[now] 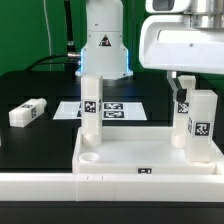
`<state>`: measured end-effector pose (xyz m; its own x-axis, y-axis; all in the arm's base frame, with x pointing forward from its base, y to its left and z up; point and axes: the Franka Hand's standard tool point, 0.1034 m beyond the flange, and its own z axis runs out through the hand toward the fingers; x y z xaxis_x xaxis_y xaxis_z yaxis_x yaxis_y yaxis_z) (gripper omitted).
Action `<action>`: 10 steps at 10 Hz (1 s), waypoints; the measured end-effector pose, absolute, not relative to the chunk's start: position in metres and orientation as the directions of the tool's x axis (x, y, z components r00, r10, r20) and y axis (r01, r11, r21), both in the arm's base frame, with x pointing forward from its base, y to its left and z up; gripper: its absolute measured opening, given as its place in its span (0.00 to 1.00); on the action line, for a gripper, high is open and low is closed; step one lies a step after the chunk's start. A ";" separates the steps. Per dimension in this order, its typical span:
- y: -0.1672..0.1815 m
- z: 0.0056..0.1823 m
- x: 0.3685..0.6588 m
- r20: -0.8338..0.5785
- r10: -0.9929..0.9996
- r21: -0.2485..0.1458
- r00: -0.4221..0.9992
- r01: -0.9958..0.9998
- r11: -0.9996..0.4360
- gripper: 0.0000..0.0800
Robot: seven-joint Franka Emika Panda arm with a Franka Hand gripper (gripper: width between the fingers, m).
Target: Assemble desk
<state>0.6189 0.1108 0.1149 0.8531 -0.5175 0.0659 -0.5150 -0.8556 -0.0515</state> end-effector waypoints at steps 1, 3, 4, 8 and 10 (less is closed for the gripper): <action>0.111 0.115 0.619 0.070 -0.465 -0.046 0.883 -0.462 -0.885 0.81; 0.109 0.115 0.619 0.077 -0.354 -0.030 0.932 -0.353 -0.935 0.81; 0.108 0.115 0.619 0.078 -0.324 -0.027 0.943 -0.322 -0.946 0.81; 0.106 0.115 0.620 0.083 -0.214 -0.008 0.973 -0.214 -0.977 0.53; 0.105 0.115 0.620 0.083 -0.215 -0.008 0.973 -0.215 -0.977 0.36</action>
Offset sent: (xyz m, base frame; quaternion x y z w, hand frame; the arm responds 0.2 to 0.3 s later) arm 0.0008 0.0002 -0.0004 0.0023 0.0014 -0.1336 0.9910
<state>0.6196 0.1054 0.1148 0.9732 -0.2145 0.0829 -0.2146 -0.9767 -0.0081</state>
